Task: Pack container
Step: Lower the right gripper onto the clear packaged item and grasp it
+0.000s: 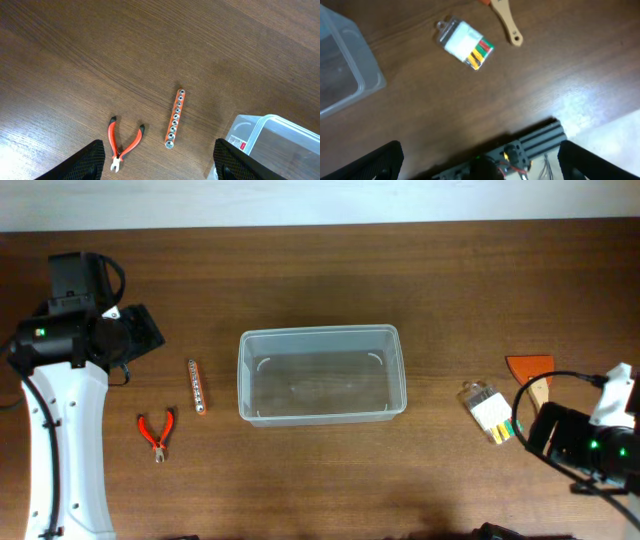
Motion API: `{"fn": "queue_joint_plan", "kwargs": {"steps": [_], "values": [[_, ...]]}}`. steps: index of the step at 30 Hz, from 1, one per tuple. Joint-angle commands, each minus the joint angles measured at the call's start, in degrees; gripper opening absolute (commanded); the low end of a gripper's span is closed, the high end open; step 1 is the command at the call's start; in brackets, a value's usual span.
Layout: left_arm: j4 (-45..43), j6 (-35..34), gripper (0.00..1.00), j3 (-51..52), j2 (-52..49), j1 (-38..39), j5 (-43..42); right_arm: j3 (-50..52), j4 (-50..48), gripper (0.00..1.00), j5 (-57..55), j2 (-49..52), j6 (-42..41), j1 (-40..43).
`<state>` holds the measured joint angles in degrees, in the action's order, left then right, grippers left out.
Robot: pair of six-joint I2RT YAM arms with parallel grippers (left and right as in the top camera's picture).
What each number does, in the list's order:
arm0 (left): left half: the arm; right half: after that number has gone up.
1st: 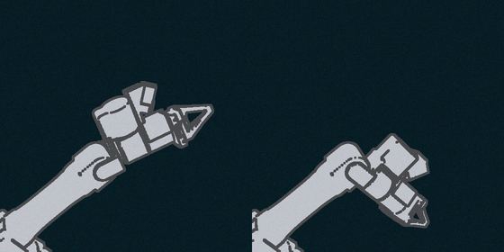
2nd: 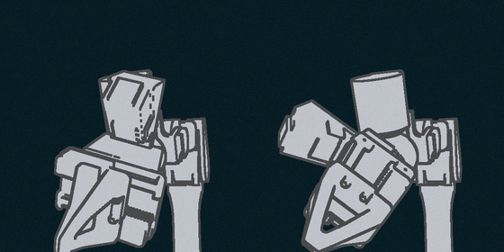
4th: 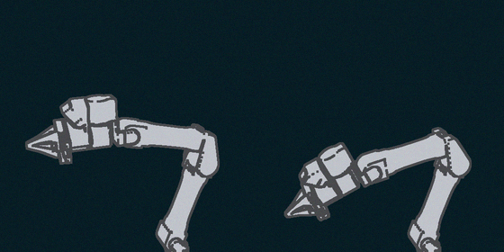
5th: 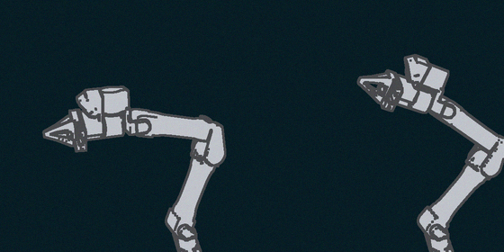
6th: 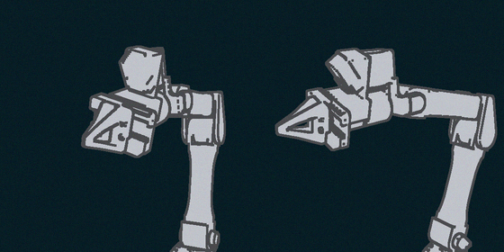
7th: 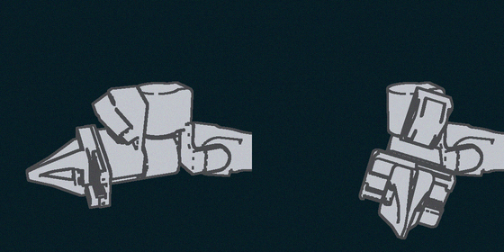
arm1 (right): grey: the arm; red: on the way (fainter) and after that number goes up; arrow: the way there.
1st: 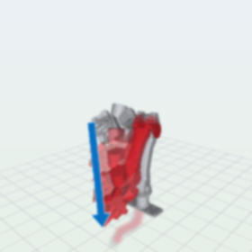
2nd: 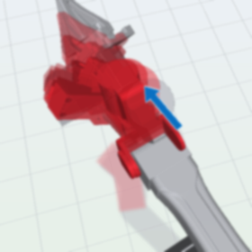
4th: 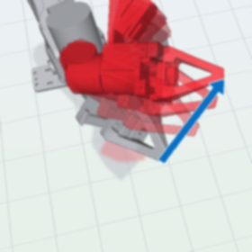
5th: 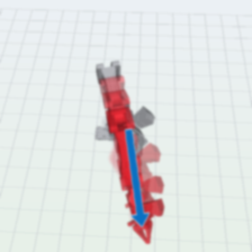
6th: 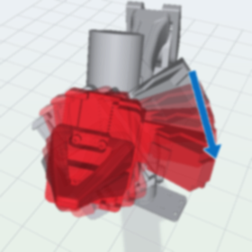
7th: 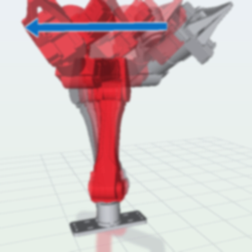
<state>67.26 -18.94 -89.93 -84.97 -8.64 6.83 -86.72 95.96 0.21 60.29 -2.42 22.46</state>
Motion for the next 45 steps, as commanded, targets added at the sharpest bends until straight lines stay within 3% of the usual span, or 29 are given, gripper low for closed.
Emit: {"fn": "queue_joint_plan", "kwargs": {"steps": [1, 13, 23, 29, 45], "values": [[-0.4, -0.9, 0.72, -0.9, 0.5, 0.0, -0.4, 3.9, -3.2, 0.99, 1.7, 3.0, 3.8, 0.4], [-0.5, -1.0, 0.72, -0.9, 0.5, 0.0, -0.4, 17.8, -26.7, 0.98, -0.9, 22.4, 15.7, -0.1], [-1.3, -1.0, 0.72, -0.9, 0.5, 0.0, -0.3, 18.6, -37.0, 0.98, -2.4, 38.8, 23.9, -10.3], [-1.7, -1.0, 0.72, -0.9, 0.5, 0.0, 0.3, 19.6, -37.6, 0.98, -10.0, 40.4, 24.5, -15.4], [-2.1, -1.0, 0.72, -0.9, 0.5, 0.0, 0.5, 28.5, -44.4, 0.98, -9.7, 40.4, 21.4, -14.8]]}}
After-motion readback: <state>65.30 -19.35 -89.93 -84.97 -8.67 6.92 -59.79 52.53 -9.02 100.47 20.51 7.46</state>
